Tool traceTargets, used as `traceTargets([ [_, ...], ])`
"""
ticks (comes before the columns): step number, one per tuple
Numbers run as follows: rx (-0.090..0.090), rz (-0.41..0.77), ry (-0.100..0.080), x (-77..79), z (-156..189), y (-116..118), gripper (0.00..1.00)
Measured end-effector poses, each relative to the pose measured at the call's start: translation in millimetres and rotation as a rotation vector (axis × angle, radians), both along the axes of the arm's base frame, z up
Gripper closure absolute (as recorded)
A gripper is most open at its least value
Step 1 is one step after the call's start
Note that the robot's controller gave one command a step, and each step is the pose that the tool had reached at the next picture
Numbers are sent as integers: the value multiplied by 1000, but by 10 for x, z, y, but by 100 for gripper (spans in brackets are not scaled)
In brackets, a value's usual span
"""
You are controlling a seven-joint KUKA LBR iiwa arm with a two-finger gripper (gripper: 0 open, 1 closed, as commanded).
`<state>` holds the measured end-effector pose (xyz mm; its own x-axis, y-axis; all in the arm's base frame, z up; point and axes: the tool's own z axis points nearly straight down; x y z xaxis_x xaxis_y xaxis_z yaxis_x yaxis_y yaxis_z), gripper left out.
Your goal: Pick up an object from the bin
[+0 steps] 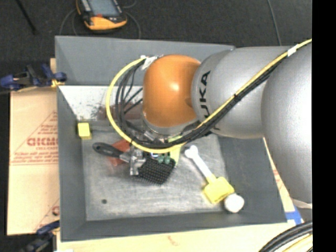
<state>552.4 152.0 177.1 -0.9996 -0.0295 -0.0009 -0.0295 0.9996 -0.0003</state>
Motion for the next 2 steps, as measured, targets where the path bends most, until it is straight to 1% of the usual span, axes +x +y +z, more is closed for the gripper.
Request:
traceTargets([
  [1,1,-6,-1,-203,-92,-53,100],
  [2,1,-11,1,24,-27,58,100],
])
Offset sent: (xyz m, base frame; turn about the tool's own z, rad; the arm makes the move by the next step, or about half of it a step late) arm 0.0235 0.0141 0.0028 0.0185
